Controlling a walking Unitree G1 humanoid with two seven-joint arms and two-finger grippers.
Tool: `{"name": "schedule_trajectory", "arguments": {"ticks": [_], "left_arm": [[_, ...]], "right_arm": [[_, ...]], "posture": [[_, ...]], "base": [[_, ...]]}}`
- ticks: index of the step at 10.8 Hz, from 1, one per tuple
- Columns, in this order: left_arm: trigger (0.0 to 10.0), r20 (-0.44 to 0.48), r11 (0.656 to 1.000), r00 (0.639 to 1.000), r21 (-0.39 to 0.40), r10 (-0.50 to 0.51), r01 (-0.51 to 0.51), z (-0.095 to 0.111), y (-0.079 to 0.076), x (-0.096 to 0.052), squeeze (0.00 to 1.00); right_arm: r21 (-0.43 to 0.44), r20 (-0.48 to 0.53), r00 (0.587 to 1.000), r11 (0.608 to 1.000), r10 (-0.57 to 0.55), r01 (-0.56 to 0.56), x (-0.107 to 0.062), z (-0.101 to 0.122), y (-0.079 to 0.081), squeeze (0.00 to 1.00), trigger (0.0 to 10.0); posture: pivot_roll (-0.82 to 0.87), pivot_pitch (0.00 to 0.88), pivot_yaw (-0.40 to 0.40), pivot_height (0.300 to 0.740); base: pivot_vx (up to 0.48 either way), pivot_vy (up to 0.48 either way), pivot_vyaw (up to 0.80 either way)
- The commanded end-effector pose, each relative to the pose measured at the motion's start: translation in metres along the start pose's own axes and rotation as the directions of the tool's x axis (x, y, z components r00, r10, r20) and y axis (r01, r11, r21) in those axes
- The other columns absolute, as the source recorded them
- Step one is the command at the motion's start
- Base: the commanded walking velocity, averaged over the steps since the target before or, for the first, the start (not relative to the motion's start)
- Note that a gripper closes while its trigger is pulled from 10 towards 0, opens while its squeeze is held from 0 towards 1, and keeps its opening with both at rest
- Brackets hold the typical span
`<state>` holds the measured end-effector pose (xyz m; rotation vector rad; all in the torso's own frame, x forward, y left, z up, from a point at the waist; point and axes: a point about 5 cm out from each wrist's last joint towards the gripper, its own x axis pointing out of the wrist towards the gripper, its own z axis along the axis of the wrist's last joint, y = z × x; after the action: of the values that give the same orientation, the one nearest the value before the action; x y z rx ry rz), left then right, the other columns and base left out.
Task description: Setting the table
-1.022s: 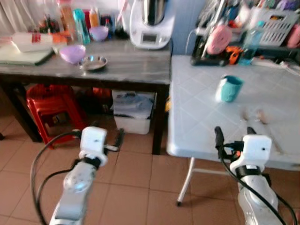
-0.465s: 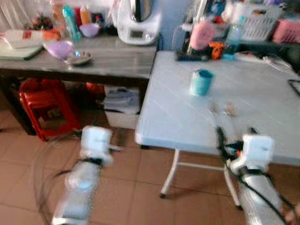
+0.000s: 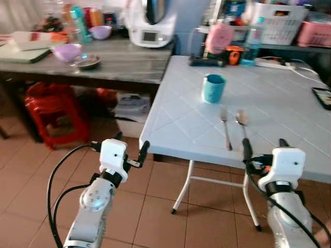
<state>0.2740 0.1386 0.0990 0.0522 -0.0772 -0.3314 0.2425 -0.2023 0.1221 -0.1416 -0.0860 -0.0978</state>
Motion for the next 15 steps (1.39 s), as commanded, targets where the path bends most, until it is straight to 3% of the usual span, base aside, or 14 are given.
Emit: {"name": "schedule_trajectory", "arguments": {"ticks": [1, 5, 15], "left_arm": [[10.0, 0.018, 1.0, 1.0, -0.011, -0.019, 0.019, 0.0044, 0.0033, 0.0001, 0.0], [10.0, 0.019, 0.998, 0.999, -0.03, -0.05, 0.051, 0.0042, -0.0001, -0.001, 0.0], [10.0, 0.014, 0.996, 0.997, -0.046, -0.075, 0.076, 0.0032, -0.0035, -0.0026, 0.0]], "right_arm": [[0.004, 0.003, 1.0, 1.0, 0.015, -0.015, 0.0024, -0.0003, 0.0036, 0.25, 10.0], [0.001, 0.002, 1.0, 1.0, 0.018, -0.018, 0.0017, -0.0012, 0.0044, 0.25, 10.0], [0.015, -0.008, 1.0, 1.0, 0.025, -0.025, 0.0007, -0.0035, 0.0066, 0.25, 10.0]], "posture": [[-0.01, 0.0, -0.007, 0.74], [-0.01, 0.0, -0.007, 0.74], [-0.01, 0.0, -0.006, 0.74]], "base": [[0.0, 0.0, 0.0], [0.124, 0.0, 0.0], [0.307, 0.0, -0.08]]}}
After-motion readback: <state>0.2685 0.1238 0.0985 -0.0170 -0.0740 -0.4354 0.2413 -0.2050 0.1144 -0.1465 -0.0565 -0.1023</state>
